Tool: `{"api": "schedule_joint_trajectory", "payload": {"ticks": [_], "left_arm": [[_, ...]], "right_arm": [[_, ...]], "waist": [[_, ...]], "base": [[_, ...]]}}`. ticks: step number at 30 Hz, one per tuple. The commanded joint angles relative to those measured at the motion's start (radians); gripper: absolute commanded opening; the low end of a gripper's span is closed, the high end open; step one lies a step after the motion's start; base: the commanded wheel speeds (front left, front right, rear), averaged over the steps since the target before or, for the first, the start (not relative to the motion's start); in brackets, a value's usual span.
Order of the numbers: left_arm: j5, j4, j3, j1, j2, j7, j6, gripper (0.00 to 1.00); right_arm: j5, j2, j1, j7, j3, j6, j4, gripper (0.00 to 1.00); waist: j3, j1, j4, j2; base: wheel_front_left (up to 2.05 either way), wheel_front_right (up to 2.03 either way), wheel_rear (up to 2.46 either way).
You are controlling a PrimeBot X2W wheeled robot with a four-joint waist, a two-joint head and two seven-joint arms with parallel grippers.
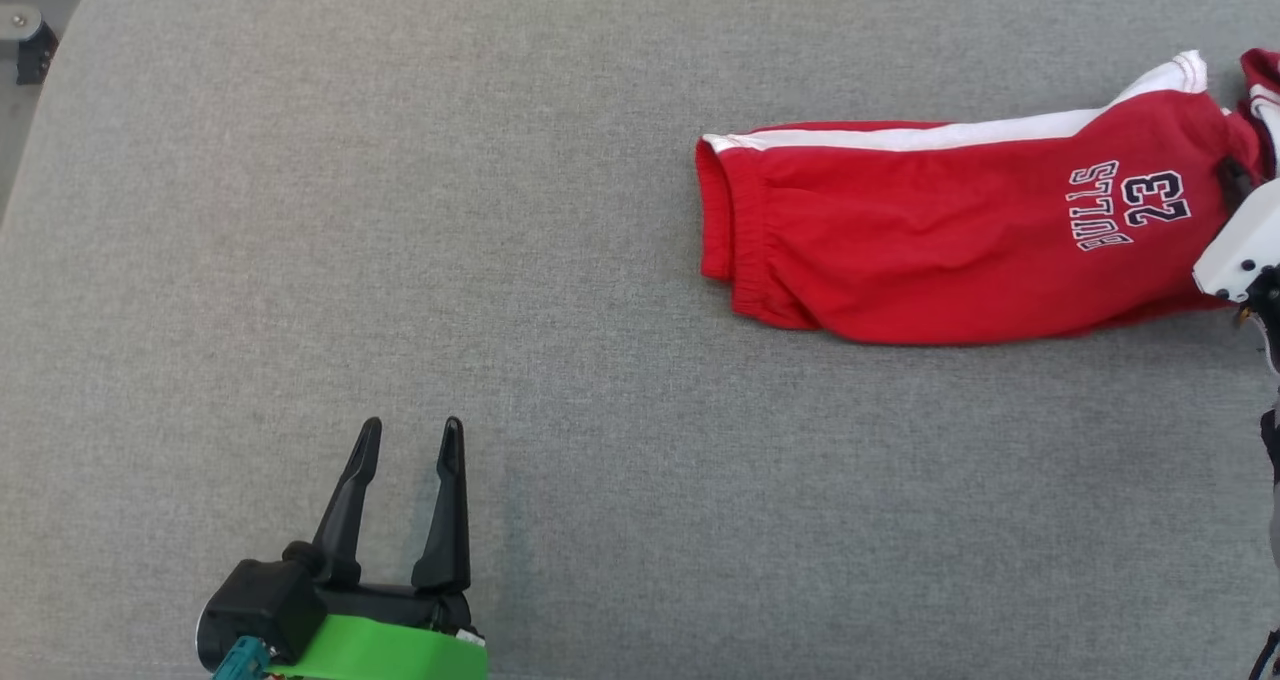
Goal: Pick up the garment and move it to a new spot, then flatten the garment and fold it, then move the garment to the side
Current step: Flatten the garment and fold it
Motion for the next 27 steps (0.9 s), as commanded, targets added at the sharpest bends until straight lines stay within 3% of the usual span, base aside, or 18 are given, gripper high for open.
{"api": "schedule_joint_trajectory", "payload": {"ticks": [1, 5, 13, 18, 27], "left_arm": [[0.011, 0.002, 0.007, 0.017, -0.002, -0.003, -0.007, 1.00], [0.020, 0.008, -0.001, 0.026, -0.006, -0.003, -0.017, 1.00], [-0.007, 0.025, -0.040, -0.001, -0.008, -0.003, -0.007, 1.00], [-0.041, 0.043, -0.068, -0.028, -0.008, -0.003, 0.009, 1.00], [-0.058, 0.067, -0.078, -0.016, -0.008, -0.003, 0.027, 1.00]], "right_arm": [[-0.001, -0.003, 0.010, -0.011, -0.009, -0.001, -0.017, 0.00], [-0.001, 0.019, -0.011, -0.005, 0.013, -0.001, -0.078, 0.00], [0.053, 0.134, -0.005, 0.092, 0.250, -0.001, -0.198, 0.00], [0.068, 0.192, 0.019, 0.094, 0.359, -0.001, -0.156, 0.00], [0.107, 0.216, 0.011, 0.003, 0.397, -0.001, -0.034, 0.00]], "waist": [[-0.041, 0.0000, -0.026, 0.0000], [-0.055, 0.0000, -0.013, 0.0000], [-0.048, 0.0000, 0.034, 0.0000], [-0.045, 0.0000, 0.073, 0.0000], [-0.067, 0.0000, 0.115, 0.0000]], "base": [[0.00, 0.00, 0.00], [0.00, 0.00, 0.00], [0.00, 0.00, 0.00], [0.00, 0.00, 0.00], [0.00, 0.00, 0.00]]}}
